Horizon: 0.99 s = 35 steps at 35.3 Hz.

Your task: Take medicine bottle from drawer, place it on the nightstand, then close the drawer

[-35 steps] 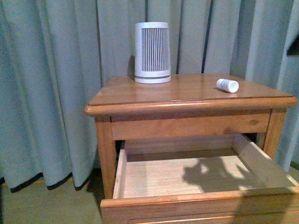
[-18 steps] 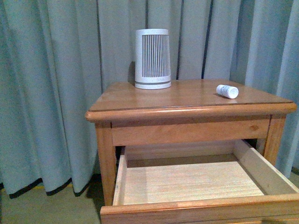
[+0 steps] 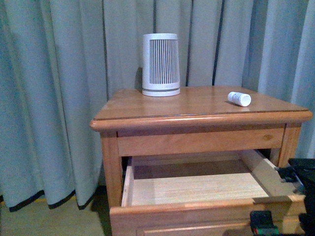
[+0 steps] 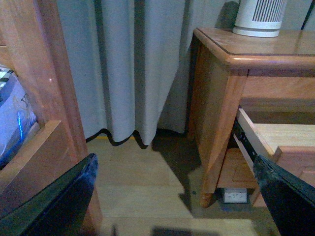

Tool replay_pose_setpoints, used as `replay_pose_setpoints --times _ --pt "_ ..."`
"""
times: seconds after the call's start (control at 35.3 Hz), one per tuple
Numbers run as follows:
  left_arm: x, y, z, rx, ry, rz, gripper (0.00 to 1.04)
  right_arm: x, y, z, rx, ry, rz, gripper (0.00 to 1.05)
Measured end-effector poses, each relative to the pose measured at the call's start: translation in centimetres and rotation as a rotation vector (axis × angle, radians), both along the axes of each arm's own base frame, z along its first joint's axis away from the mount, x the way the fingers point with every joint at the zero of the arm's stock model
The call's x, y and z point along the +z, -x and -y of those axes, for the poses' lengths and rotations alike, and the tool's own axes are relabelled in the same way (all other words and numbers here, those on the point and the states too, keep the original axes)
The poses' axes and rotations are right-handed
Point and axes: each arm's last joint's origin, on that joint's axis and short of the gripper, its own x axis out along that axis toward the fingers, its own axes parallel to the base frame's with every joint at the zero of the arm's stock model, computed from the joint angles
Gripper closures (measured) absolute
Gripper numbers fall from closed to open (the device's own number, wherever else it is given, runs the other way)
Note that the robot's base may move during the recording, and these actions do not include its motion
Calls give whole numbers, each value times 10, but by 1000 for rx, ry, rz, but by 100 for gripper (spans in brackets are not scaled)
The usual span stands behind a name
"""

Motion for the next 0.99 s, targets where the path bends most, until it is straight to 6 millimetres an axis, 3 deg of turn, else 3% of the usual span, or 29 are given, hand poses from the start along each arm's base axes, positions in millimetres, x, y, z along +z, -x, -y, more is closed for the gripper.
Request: replay_pose_setpoints --times 0.37,0.54,0.82,0.99 --pt "0 0 0 0 0 0 7 12 -95 9 -63 112 135 7" --pt "0 0 0 0 0 0 7 23 -117 13 -62 149 163 7" --pt "0 0 0 0 0 0 7 22 -117 22 -57 172 174 7" --pt "0 0 0 0 0 0 7 22 -93 22 -40 139 151 7"
